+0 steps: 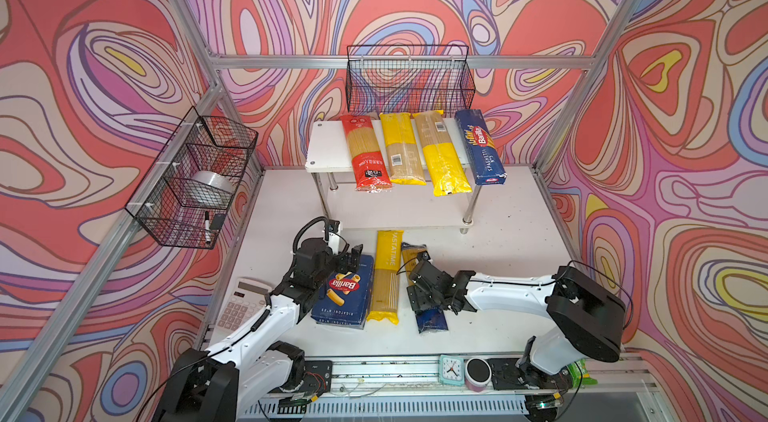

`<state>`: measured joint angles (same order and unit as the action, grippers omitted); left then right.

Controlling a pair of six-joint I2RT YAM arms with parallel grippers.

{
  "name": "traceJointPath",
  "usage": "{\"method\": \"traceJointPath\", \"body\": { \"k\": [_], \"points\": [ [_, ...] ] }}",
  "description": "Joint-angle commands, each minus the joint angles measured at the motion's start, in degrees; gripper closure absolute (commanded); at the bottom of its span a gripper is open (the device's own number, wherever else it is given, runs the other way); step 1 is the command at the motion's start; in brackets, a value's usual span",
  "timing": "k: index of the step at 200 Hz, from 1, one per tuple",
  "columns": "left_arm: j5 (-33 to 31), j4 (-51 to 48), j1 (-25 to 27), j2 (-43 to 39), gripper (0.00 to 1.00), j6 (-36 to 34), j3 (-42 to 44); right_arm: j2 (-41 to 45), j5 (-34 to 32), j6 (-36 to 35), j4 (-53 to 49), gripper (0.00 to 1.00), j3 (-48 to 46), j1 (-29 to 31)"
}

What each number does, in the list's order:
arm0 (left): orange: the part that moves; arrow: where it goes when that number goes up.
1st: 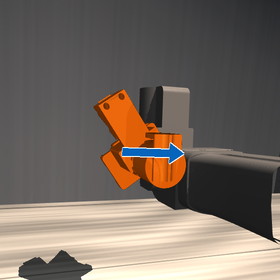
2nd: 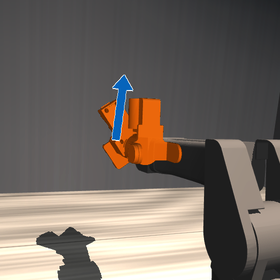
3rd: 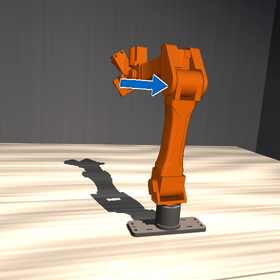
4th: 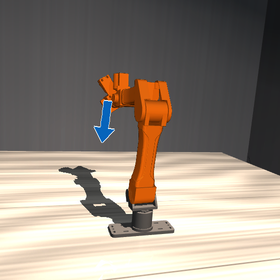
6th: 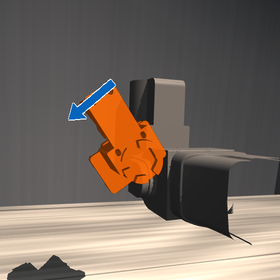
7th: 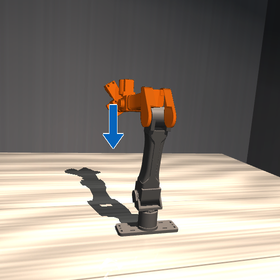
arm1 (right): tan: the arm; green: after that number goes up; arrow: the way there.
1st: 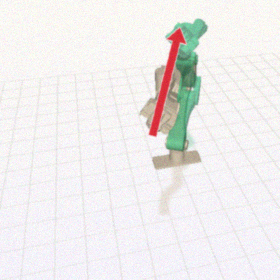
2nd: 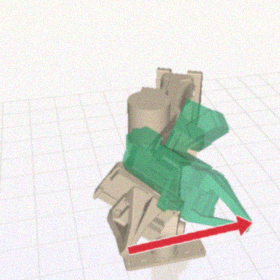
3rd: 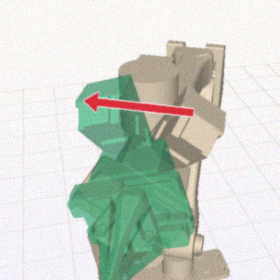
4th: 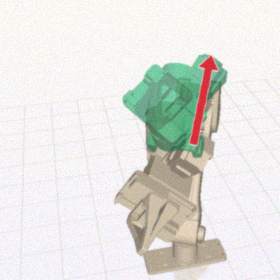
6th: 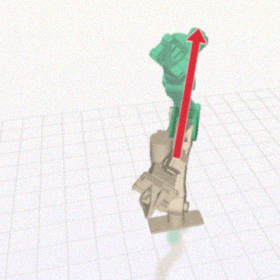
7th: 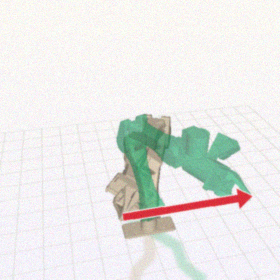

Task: Place and organize the pasta boxes and bags onto the shelf
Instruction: 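Close the right gripper on the ankara bag's lower end, then lift the ankara bag upright off the table with the right gripper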

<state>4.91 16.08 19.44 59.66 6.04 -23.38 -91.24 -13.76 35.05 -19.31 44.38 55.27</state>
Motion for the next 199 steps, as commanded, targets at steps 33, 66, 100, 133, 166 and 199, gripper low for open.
{"method": "traceJointPath", "body": {
  "k": [33,66,100,133,166,199],
  "points": [
    [-0.03,0.18,-0.34,0.21,0.00,-0.20,-1.41,-1.31,-0.06,3.33,-1.14,0.12,-2.87,-0.05],
    [0.00,0.27,-0.30,0.00,0.00,-0.24,-1.21,-0.14,-0.50,4.18,0.66,0.26,-4.07,-0.07],
    [0.00,0.27,-0.29,0.02,0.00,-0.18,-1.15,0.58,-0.46,4.79,0.92,0.36,-4.40,-0.07],
    [0.00,0.27,-0.28,0.02,0.00,-0.20,-1.16,3.17,-1.12,5.89,0.88,0.40,-5.08,-0.07],
    [0.02,0.36,-0.28,-0.16,0.00,-0.17,-1.06,6.36,-2.84,6.30,0.50,0.50,-5.43,-0.07],
    [-0.11,0.43,-0.31,-0.23,0.00,-0.13,-1.05,8.31,-3.72,6.75,0.48,0.63,-5.82,-0.02]
  ]
}}
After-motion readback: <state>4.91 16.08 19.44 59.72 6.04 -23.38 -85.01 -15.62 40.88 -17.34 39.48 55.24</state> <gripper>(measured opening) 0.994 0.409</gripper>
